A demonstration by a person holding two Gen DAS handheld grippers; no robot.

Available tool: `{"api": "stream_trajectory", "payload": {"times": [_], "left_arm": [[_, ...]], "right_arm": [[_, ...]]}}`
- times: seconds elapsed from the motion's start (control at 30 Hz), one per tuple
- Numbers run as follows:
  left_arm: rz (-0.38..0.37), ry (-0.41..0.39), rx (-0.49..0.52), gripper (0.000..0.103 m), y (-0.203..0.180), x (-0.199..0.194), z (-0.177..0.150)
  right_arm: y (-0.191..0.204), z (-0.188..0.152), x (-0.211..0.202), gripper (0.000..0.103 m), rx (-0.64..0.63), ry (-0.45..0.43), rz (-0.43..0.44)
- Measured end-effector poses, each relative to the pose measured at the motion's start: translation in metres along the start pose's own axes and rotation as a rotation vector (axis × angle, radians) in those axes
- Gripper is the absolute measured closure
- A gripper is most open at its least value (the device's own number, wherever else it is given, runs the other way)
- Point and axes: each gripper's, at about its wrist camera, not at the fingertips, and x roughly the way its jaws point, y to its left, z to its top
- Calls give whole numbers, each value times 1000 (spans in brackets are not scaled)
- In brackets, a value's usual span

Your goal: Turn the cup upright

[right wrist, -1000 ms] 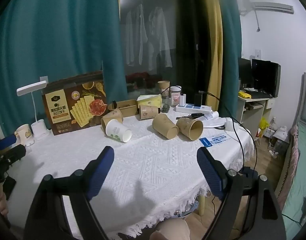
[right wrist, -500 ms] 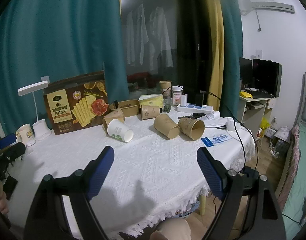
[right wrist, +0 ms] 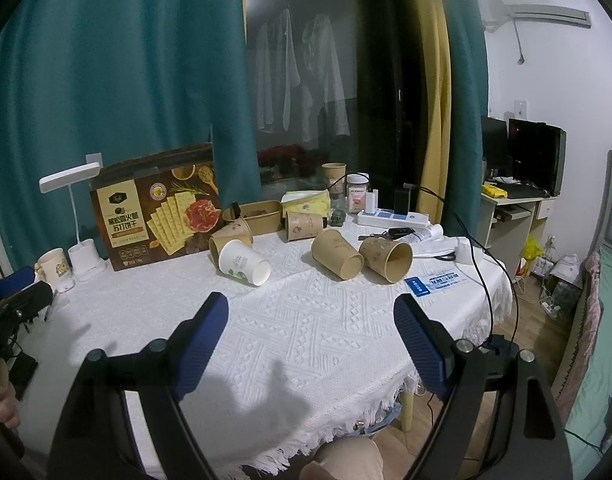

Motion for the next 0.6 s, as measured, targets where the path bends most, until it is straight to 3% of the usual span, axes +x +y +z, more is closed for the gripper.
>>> {"api": "stream_trajectory", "payload": {"times": [0.6], "left_arm": [[2,-6,-7,14,4,-1,2]], "right_arm": [[2,2,0,20,-1,-3,1]]}}
